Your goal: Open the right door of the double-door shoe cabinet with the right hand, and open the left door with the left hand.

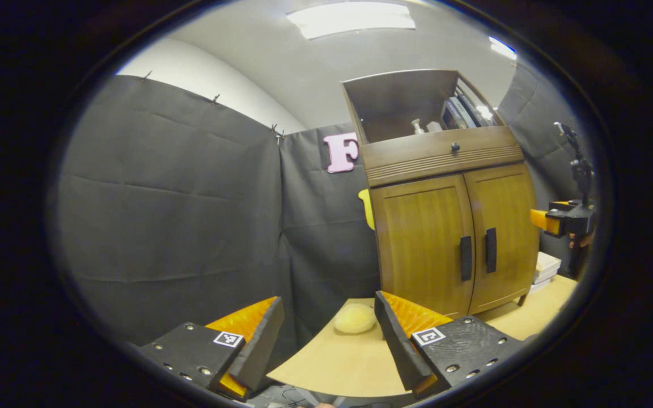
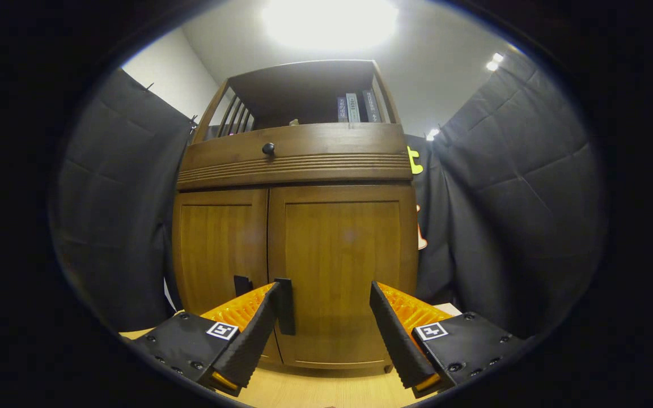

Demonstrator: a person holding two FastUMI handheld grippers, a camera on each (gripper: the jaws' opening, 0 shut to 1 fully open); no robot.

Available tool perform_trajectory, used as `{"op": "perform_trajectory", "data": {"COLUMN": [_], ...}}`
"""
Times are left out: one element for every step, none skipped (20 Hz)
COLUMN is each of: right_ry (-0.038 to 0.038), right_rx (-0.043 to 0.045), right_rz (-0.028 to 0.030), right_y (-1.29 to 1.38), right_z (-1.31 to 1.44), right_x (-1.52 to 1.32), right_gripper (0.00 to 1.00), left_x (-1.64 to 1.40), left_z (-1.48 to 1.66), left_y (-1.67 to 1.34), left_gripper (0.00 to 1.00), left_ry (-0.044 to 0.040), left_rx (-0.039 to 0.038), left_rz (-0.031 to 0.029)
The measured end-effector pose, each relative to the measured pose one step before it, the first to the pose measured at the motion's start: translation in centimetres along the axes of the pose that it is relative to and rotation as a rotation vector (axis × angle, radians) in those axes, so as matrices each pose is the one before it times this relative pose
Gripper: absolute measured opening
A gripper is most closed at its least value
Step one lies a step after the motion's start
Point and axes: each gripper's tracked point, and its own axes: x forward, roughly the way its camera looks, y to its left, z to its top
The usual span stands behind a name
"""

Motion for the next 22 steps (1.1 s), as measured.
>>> {"op": "perform_trajectory", "data": {"right_ry": [0.00776,0.00859,0.01042,0.00524,0.00499,0.00430,0.00579,0.00582,0.00451,0.00643,0.00747,0.01119,0.01408,0.01057,0.00919,0.01064,0.01176,0.01097,0.01171,0.01124,0.01147,0.01045], "right_rx": [0.00062,0.00387,0.00302,0.00182,0.00000,-0.00114,-0.00227,-0.00028,0.00137,-0.00053,0.00045,0.00130,0.00252,0.00294,-0.00016,-0.00256,-0.00541,-0.00685,-0.00257,0.00512,0.01042,0.01042], "right_rz": [0.00275,0.00552,0.00489,0.00077,0.00130,0.00297,0.00190,0.00258,0.00384,0.00269,0.00141,0.00198,0.00221,0.00079,0.00166,-0.00013,0.00132,-0.00082,-0.00164,0.00176,0.00151,0.00078], "right_y": [0.245,0.332,0.275,0.208,0.184,0.190,0.294,0.295,0.317,0.215,0.249,0.365,0.275,0.170,0.211,0.293,0.193,0.121,0.091,0.088,0.029,0.069], "right_z": [-0.315,-0.453,-0.316,-0.292,-0.269,-0.283,-0.353,-0.370,-0.361,-0.468,-0.360,-0.560,-0.452,-0.575,-0.476,-0.566,-0.518,-0.479,-0.369,-0.397,-0.328,-0.472], "right_x": [0.636,0.463,0.528,0.586,0.505,0.613,0.610,0.791,0.679,0.600,0.655,0.718,0.544,0.734,0.424,0.649,0.512,0.612,0.506,0.398,0.431,0.192], "right_gripper": [0.96,0.96,0.98,0.98,0.97,0.96,0.96,0.97,0.97,0.98,0.97,0.97,0.96,0.97,0.98,0.98,0.98,0.97,0.98,0.98,0.98,0.97], "left_x": [0.031,0.026,-0.012,-0.014,-0.080,-0.043,-0.003,-0.038,-0.033,-0.025,-0.010,-0.024,-0.026,-0.015,0.006,0.022,-0.097,-0.012,-0.039,-0.039,-0.007,0.008], "left_z": [-0.257,0.020,-0.050,0.078,-0.001,0.057,-0.061,0.090,-0.084,0.051,-0.043,0.093,-0.102,0.088,-0.129,-0.101,-0.083,0.063,0.072,0.160,-0.080,-0.053], "left_y": [0.230,0.112,0.136,0.116,0.142,0.159,0.159,0.138,0.133,0.141,0.142,0.150,0.144,0.128,0.053,0.106,0.071,0.068,0.023,0.095,0.032,0.142], "left_gripper": [0.94,0.94,0.94,0.94,0.94,0.94,0.94,0.94,0.94,0.94,0.94,0.94,0.94,0.94,0.94,0.94,0.94,0.94,0.94,0.94,0.94,0.94], "left_ry": [0.00132,0.00158,0.00158,0.00134,0.00230,0.00213,0.00267,0.00222,0.00321,0.00178,0.00152,0.00128,0.00172,0.00019,0.00293,0.00534,0.00439,0.00265,0.00187,0.00050,0.00191,0.00262], "left_rx": [0.00029,0.00001,-0.00012,0.00049,0.00125,0.00196,0.00089,0.00030,0.00046,0.00131,0.00232,0.00345,0.00259,0.00100,-0.00019,-0.00039,-0.00035,-0.00027,0.00095,0.00276,0.00428,0.00518], "left_rz": [0.00965,0.00842,0.00910,0.00827,0.00927,0.00942,0.01036,0.00947,0.01019,0.00910,0.00931,0.00848,0.00870,0.00802,0.00747,0.00639,0.00648,0.00531,0.00505,0.00459,0.00337,0.00343]}}
